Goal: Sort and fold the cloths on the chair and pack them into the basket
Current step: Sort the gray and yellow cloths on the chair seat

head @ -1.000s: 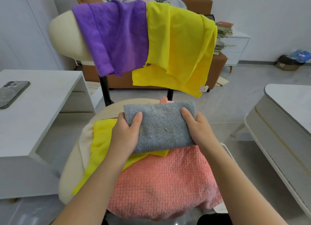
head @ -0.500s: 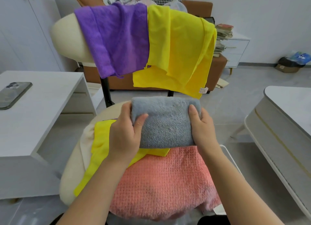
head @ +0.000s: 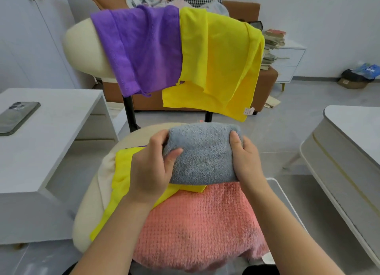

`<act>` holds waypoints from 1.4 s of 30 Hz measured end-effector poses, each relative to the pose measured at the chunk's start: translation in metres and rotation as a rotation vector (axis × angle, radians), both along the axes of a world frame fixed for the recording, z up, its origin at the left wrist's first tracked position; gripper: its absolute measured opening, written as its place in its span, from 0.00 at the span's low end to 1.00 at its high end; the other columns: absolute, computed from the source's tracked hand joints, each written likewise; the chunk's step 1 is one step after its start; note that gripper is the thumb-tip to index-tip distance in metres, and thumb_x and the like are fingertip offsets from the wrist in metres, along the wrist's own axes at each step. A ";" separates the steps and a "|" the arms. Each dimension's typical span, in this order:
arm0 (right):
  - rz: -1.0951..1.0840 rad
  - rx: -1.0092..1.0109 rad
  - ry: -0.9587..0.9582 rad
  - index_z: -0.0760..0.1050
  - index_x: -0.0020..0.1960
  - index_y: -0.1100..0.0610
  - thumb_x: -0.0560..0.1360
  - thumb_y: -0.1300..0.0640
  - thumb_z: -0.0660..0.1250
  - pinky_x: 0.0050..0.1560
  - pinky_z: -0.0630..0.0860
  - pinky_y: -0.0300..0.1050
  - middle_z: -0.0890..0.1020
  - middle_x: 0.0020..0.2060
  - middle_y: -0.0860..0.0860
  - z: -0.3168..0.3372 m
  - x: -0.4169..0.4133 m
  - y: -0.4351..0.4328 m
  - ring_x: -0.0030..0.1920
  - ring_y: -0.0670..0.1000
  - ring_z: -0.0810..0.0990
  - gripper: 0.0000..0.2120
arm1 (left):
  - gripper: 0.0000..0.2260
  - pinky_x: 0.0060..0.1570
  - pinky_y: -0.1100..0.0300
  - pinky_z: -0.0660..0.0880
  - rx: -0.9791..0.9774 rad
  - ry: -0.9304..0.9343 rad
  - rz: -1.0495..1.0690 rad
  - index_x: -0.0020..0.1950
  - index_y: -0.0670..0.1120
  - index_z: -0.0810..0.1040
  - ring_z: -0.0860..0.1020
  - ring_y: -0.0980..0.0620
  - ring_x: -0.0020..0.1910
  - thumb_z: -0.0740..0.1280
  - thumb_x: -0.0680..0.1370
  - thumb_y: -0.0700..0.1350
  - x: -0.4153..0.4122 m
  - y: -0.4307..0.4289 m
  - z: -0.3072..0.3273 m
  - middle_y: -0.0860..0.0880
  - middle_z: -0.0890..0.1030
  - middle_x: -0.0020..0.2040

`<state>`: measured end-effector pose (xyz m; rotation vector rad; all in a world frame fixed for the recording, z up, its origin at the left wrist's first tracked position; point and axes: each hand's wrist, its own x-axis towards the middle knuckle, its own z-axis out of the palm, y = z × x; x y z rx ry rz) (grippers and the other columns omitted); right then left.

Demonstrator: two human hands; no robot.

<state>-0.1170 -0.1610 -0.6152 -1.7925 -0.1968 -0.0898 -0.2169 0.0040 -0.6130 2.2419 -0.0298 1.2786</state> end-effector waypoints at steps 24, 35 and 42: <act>-0.050 -0.025 0.314 0.71 0.45 0.58 0.77 0.52 0.58 0.45 0.66 0.46 0.73 0.43 0.55 0.004 0.051 -0.083 0.44 0.51 0.71 0.10 | 0.13 0.51 0.53 0.74 -0.820 0.566 -0.152 0.61 0.44 0.63 0.76 0.52 0.48 0.60 0.79 0.43 0.053 -0.080 0.012 0.50 0.75 0.50; -0.289 -0.375 0.487 0.75 0.55 0.68 0.78 0.54 0.57 0.55 0.70 0.52 0.77 0.56 0.64 -0.079 0.107 -0.247 0.51 0.60 0.74 0.18 | 0.21 0.55 0.55 0.69 -1.011 1.155 -0.078 0.73 0.38 0.56 0.71 0.41 0.64 0.55 0.80 0.38 0.151 -0.255 -0.071 0.38 0.67 0.69; -0.131 -0.442 0.635 0.74 0.55 0.70 0.78 0.60 0.57 0.44 0.65 0.44 0.78 0.52 0.64 -0.179 0.126 -0.280 0.46 0.55 0.72 0.14 | 0.20 0.68 0.56 0.60 -1.206 1.299 0.254 0.74 0.36 0.57 0.65 0.42 0.70 0.48 0.84 0.43 0.184 -0.292 -0.174 0.39 0.63 0.73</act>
